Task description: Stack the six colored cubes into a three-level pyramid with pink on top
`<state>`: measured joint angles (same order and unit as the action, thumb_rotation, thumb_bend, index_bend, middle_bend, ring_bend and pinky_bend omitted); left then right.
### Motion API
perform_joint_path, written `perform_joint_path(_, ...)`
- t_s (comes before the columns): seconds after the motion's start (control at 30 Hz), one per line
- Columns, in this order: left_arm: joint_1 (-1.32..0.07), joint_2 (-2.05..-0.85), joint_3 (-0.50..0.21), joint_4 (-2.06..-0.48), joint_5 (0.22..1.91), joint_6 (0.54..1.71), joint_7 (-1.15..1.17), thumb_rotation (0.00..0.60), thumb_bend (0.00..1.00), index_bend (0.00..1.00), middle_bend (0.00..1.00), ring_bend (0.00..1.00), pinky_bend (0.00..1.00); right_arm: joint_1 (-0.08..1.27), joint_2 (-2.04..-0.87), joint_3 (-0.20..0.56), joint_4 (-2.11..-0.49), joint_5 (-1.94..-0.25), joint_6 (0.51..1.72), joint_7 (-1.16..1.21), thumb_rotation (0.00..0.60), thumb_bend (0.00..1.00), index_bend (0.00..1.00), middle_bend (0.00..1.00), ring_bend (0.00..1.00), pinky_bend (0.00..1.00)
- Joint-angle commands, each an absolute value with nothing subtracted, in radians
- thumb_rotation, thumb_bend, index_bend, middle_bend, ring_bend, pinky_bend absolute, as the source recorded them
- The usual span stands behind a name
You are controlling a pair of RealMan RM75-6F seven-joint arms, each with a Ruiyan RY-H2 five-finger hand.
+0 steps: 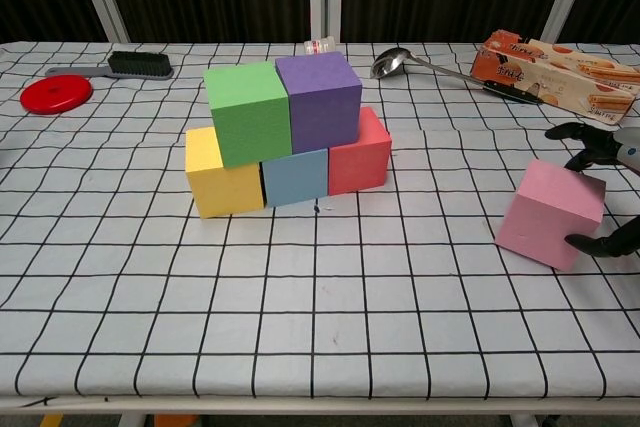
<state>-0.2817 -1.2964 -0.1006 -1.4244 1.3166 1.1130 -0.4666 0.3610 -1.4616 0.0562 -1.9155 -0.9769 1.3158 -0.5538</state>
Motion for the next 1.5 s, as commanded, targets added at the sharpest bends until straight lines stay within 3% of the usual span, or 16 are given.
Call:
perform_joint_path(0.03,-0.283,-1.299,-0.1,-1.424,1.316,1.109,-0.468,0.6,0.03,0.1,0.08,0.0,0.08,0.364,-1.457,0.056,-1.92,-0.972,1.311,-0.564,0.6,0.32,0.0,0.32,0.0,0.0)
perform_joint_path(0.27,-0.288,-1.297,-0.104,-1.43,1.317,1.105,-0.464,0.6,0.03,0.1,0.08,0.0,0.09,0.372,-1.418,0.067,-1.939,-1.008,1.295,-0.538,0.6,0.36,0.0,0.36,0.0,0.0)
perform_joint_path(0.47,-0.296,-1.292,-0.108,-1.443,1.314,1.097,-0.457,0.6,0.03,0.1,0.08,0.0,0.09,0.404,-1.304,0.111,-1.984,-1.096,1.247,-0.463,0.6,0.36,0.0,0.36,0.0,0.0)
perform_joint_path(0.77,-0.298,-1.278,-0.134,-1.473,1.32,1.136,-0.446,0.6,0.03,0.1,0.08,0.0,0.09,0.538,-1.038,0.242,-1.976,-1.241,1.052,-0.301,0.6,0.36,0.0,0.37,0.0,0.0)
perform_joint_path(0.9,-0.298,-1.269,-0.142,-1.495,1.316,1.152,-0.423,0.6,0.03,0.1,0.08,0.0,0.09,0.618,-0.977,0.285,-1.951,-1.254,0.923,-0.195,0.6,0.36,0.0,0.39,0.0,0.0)
perform_joint_path(1.07,-0.299,-1.266,-0.144,-1.505,1.302,1.147,-0.407,0.6,0.03,0.1,0.08,0.0,0.09,0.698,-0.958,0.308,-1.89,-1.311,0.8,-0.057,0.6,0.37,0.0,0.38,0.0,0.0)
perform_joint_path(1.5,-0.308,-1.27,-0.154,-1.498,1.279,1.131,-0.41,0.6,0.03,0.1,0.08,0.0,0.09,0.852,-0.98,0.317,-1.802,-1.429,0.672,0.099,0.6,0.36,0.0,0.38,0.0,0.0)
